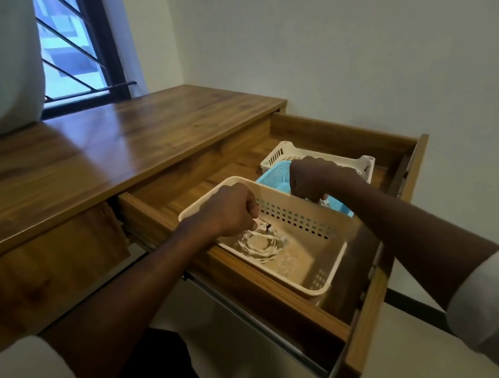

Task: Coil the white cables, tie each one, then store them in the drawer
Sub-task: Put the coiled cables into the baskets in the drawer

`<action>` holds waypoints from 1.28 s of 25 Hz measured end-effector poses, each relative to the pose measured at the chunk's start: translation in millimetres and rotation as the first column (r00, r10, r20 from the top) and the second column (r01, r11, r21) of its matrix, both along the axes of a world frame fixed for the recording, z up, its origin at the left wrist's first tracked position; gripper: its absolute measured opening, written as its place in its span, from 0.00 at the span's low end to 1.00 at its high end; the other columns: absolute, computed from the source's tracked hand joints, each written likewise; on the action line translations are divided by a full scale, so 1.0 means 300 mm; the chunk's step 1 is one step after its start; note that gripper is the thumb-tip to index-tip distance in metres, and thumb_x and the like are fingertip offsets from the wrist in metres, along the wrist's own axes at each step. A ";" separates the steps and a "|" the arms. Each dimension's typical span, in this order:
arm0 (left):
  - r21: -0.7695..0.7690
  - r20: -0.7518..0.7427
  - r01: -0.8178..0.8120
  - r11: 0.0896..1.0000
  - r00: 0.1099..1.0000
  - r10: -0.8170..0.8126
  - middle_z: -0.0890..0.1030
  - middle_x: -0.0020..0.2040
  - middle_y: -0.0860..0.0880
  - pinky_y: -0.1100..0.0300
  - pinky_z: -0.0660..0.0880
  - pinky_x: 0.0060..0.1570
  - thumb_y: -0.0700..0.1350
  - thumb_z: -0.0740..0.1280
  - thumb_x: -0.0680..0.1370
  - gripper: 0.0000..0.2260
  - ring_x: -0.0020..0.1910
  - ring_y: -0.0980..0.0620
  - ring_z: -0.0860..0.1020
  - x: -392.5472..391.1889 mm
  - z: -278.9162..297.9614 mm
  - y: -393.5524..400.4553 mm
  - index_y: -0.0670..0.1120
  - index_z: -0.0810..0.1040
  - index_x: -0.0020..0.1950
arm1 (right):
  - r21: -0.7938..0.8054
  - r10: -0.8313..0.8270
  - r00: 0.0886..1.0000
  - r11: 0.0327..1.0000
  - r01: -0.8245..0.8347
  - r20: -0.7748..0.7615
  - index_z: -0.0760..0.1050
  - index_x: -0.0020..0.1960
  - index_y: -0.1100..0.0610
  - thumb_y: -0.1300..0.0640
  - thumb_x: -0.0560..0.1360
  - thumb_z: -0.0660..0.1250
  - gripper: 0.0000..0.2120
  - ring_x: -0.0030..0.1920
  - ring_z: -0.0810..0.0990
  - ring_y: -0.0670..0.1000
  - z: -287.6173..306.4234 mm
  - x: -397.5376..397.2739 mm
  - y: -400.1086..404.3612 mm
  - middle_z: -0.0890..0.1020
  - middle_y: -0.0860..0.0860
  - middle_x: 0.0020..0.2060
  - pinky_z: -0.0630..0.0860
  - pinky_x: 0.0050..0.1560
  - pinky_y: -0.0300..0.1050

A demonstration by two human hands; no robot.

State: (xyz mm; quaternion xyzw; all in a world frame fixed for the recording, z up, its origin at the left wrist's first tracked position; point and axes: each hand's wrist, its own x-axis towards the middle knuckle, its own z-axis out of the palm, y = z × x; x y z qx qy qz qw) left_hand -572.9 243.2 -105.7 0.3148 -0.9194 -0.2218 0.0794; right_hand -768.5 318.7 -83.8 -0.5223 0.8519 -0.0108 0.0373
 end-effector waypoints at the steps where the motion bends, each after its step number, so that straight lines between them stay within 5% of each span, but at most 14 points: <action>1: -0.032 -0.018 0.010 0.999 1.000 -0.010 0.83 0.57 0.51 0.64 0.80 0.45 0.39 0.78 0.75 0.07 0.56 0.52 0.82 0.001 0.001 -0.010 0.47 0.83 0.48 | -0.051 -0.002 0.998 0.999 -0.001 -0.057 0.80 0.59 0.55 0.51 0.75 0.76 0.16 0.37 0.84 0.48 0.010 0.012 -0.012 0.85 0.49 0.44 0.81 0.34 0.45; 4: -0.135 -0.234 -0.066 0.989 0.972 0.033 0.84 0.51 0.53 0.72 0.72 0.33 0.43 0.74 0.80 0.01 0.48 0.57 0.81 0.052 0.040 -0.026 0.47 0.85 0.49 | -0.310 0.010 0.992 0.949 -0.049 -0.125 0.85 0.53 0.56 0.51 0.77 0.73 0.10 0.41 0.83 0.52 0.046 0.069 -0.058 0.86 0.52 0.45 0.83 0.43 0.50; 7: -0.226 -0.513 -0.229 0.947 0.854 0.084 0.85 0.46 0.54 0.60 0.77 0.41 0.47 0.72 0.81 0.04 0.43 0.58 0.81 0.207 0.095 -0.076 0.50 0.86 0.51 | -0.471 0.191 0.981 0.862 -0.189 -0.043 0.86 0.50 0.52 0.51 0.78 0.71 0.07 0.40 0.82 0.50 0.091 0.173 -0.120 0.85 0.49 0.41 0.80 0.40 0.45; 10: -0.279 -0.668 -0.451 0.848 0.726 0.166 0.86 0.46 0.51 0.54 0.77 0.48 0.46 0.72 0.81 0.04 0.45 0.52 0.83 0.509 0.123 -0.165 0.48 0.86 0.52 | -0.498 0.459 0.888 0.769 -0.399 -0.003 0.86 0.54 0.50 0.51 0.80 0.70 0.07 0.45 0.82 0.47 0.150 0.360 -0.237 0.87 0.47 0.47 0.78 0.44 0.44; 17: -0.432 -0.637 -0.820 0.376 0.573 0.516 0.83 0.52 0.44 0.47 0.73 0.50 0.46 0.67 0.84 0.07 0.54 0.40 0.78 1.308 0.093 -0.233 0.44 0.82 0.55 | -0.482 0.786 0.612 0.503 -0.718 -0.092 0.81 0.63 0.51 0.49 0.79 0.71 0.14 0.54 0.83 0.52 0.209 0.999 -0.549 0.84 0.49 0.58 0.77 0.56 0.49; 22: -0.458 -0.646 -0.889 0.003 0.335 0.686 0.80 0.51 0.40 0.44 0.70 0.50 0.46 0.63 0.81 0.10 0.52 0.38 0.75 1.759 0.084 -0.148 0.42 0.81 0.52 | -0.596 0.920 0.391 0.302 -0.744 -0.022 0.80 0.65 0.50 0.48 0.80 0.70 0.15 0.59 0.80 0.51 0.156 1.596 -0.660 0.83 0.48 0.60 0.74 0.55 0.46; 27: -0.224 -0.735 -0.954 -0.201 0.030 0.677 0.77 0.51 0.40 0.43 0.69 0.53 0.45 0.62 0.76 0.10 0.52 0.37 0.73 2.008 0.050 -0.098 0.42 0.78 0.51 | -0.629 0.988 0.112 0.153 -0.762 0.105 0.75 0.71 0.48 0.50 0.79 0.70 0.20 0.66 0.76 0.51 0.074 2.076 -0.662 0.76 0.48 0.69 0.73 0.63 0.45; 32: -0.127 -0.772 -0.960 -0.249 -0.062 0.633 0.76 0.49 0.42 0.46 0.68 0.50 0.41 0.61 0.71 0.09 0.51 0.40 0.72 2.074 0.029 -0.072 0.45 0.73 0.50 | -0.555 0.997 -0.052 -0.011 -0.832 0.058 0.58 0.84 0.47 0.57 0.83 0.65 0.32 0.80 0.62 0.51 0.081 2.391 -0.706 0.63 0.49 0.82 0.57 0.78 0.43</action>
